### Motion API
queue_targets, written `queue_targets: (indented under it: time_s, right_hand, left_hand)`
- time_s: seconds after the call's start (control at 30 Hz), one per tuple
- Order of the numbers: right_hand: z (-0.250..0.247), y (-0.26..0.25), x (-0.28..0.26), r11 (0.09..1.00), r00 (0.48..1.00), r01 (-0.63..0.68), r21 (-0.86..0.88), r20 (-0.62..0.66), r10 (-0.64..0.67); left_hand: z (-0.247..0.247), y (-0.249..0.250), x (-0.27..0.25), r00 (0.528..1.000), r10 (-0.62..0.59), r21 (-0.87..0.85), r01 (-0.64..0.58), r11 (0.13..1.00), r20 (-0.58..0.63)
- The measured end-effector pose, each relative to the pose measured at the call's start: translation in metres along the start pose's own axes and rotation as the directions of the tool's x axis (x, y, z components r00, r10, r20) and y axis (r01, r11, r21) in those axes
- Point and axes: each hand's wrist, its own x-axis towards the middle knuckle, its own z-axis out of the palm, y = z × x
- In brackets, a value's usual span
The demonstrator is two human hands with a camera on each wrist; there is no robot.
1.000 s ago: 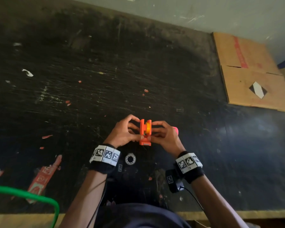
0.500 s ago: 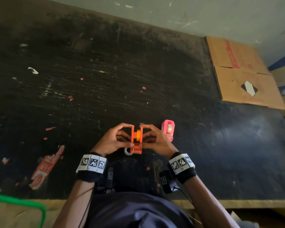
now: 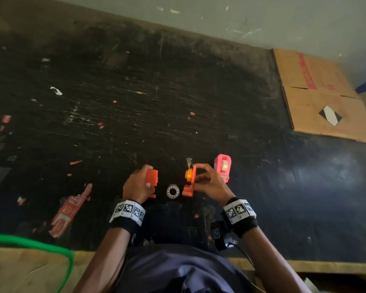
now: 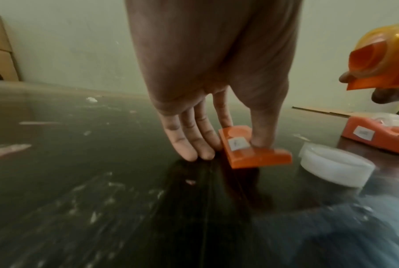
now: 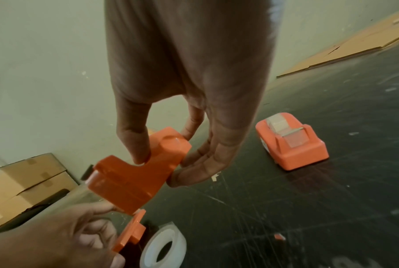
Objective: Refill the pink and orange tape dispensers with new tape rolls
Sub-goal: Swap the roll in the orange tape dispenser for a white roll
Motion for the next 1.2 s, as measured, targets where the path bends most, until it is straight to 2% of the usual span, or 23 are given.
queue_targets:
  time_s: [0.1, 0.17, 0.23, 0.3, 0.37, 0.43, 0.5, 0.57, 0.83, 1.03, 1.13, 1.2]
  right_hand:
    - [0.002, 0.001, -0.004, 1.000, 1.000, -0.002, 0.011, 0.002, 0.002]
    - [0.001, 0.001, -0.006, 1.000, 1.000, 0.011, 0.011, 0.016, -0.012]
    - [0.001, 0.001, -0.007, 1.000, 0.999, 0.024, 0.017, 0.033, -0.024]
    - [0.002, -0.001, -0.007, 0.999, 0.998, 0.036, 0.025, 0.047, -0.037]
    - [0.003, -0.003, -0.007, 0.998, 0.997, 0.048, 0.037, 0.061, -0.050]
    - [0.005, -0.005, -0.007, 0.996, 0.996, 0.071, 0.055, 0.055, -0.074]
    - [0.006, -0.005, -0.007, 0.992, 0.994, 0.098, 0.074, 0.041, -0.101]
    - [0.006, -0.004, -0.007, 0.991, 0.992, 0.114, 0.076, 0.041, -0.117]
    - [0.001, 0.004, -0.013, 0.990, 0.985, 0.116, 0.083, 0.122, -0.125]
    - [-0.001, 0.013, -0.016, 0.991, 0.992, 0.090, 0.098, 0.079, -0.097]
    - [-0.010, 0.022, -0.017, 0.995, 0.999, 0.047, 0.090, 0.001, -0.047]
    - [-0.019, 0.032, -0.018, 0.995, 0.998, 0.019, 0.099, -0.062, -0.013]
  left_hand:
    - [0.001, 0.002, -0.002, 0.998, -0.040, -0.024, 0.041, 0.999, 0.046]
    - [-0.005, 0.008, -0.002, 0.998, -0.058, -0.049, 0.059, 0.997, 0.020]
    - [-0.016, 0.016, -0.001, 0.999, -0.023, -0.070, 0.021, 0.997, -0.036]
    - [-0.028, 0.026, -0.001, 0.998, 0.057, -0.173, -0.058, 0.983, -0.010]
    - [-0.035, 0.039, -0.003, 0.984, 0.136, -0.389, -0.080, 0.918, 0.118]
    - [-0.035, 0.054, -0.010, 0.946, 0.236, -0.541, -0.082, 0.837, 0.221]
    - [-0.031, 0.065, -0.017, 0.926, 0.306, -0.623, -0.108, 0.775, 0.221]
    - [-0.027, 0.070, -0.021, 0.925, 0.323, -0.666, -0.113, 0.738, 0.201]
    - [-0.020, 0.068, -0.026, 0.931, 0.274, -0.709, -0.025, 0.705, 0.241]
    - [-0.014, 0.067, -0.027, 0.951, 0.243, -0.691, -0.046, 0.722, 0.190]
    - [-0.011, 0.061, -0.023, 0.966, 0.224, -0.590, -0.105, 0.800, 0.131]
    - [-0.008, 0.060, -0.022, 0.962, 0.243, -0.416, -0.172, 0.893, 0.123]
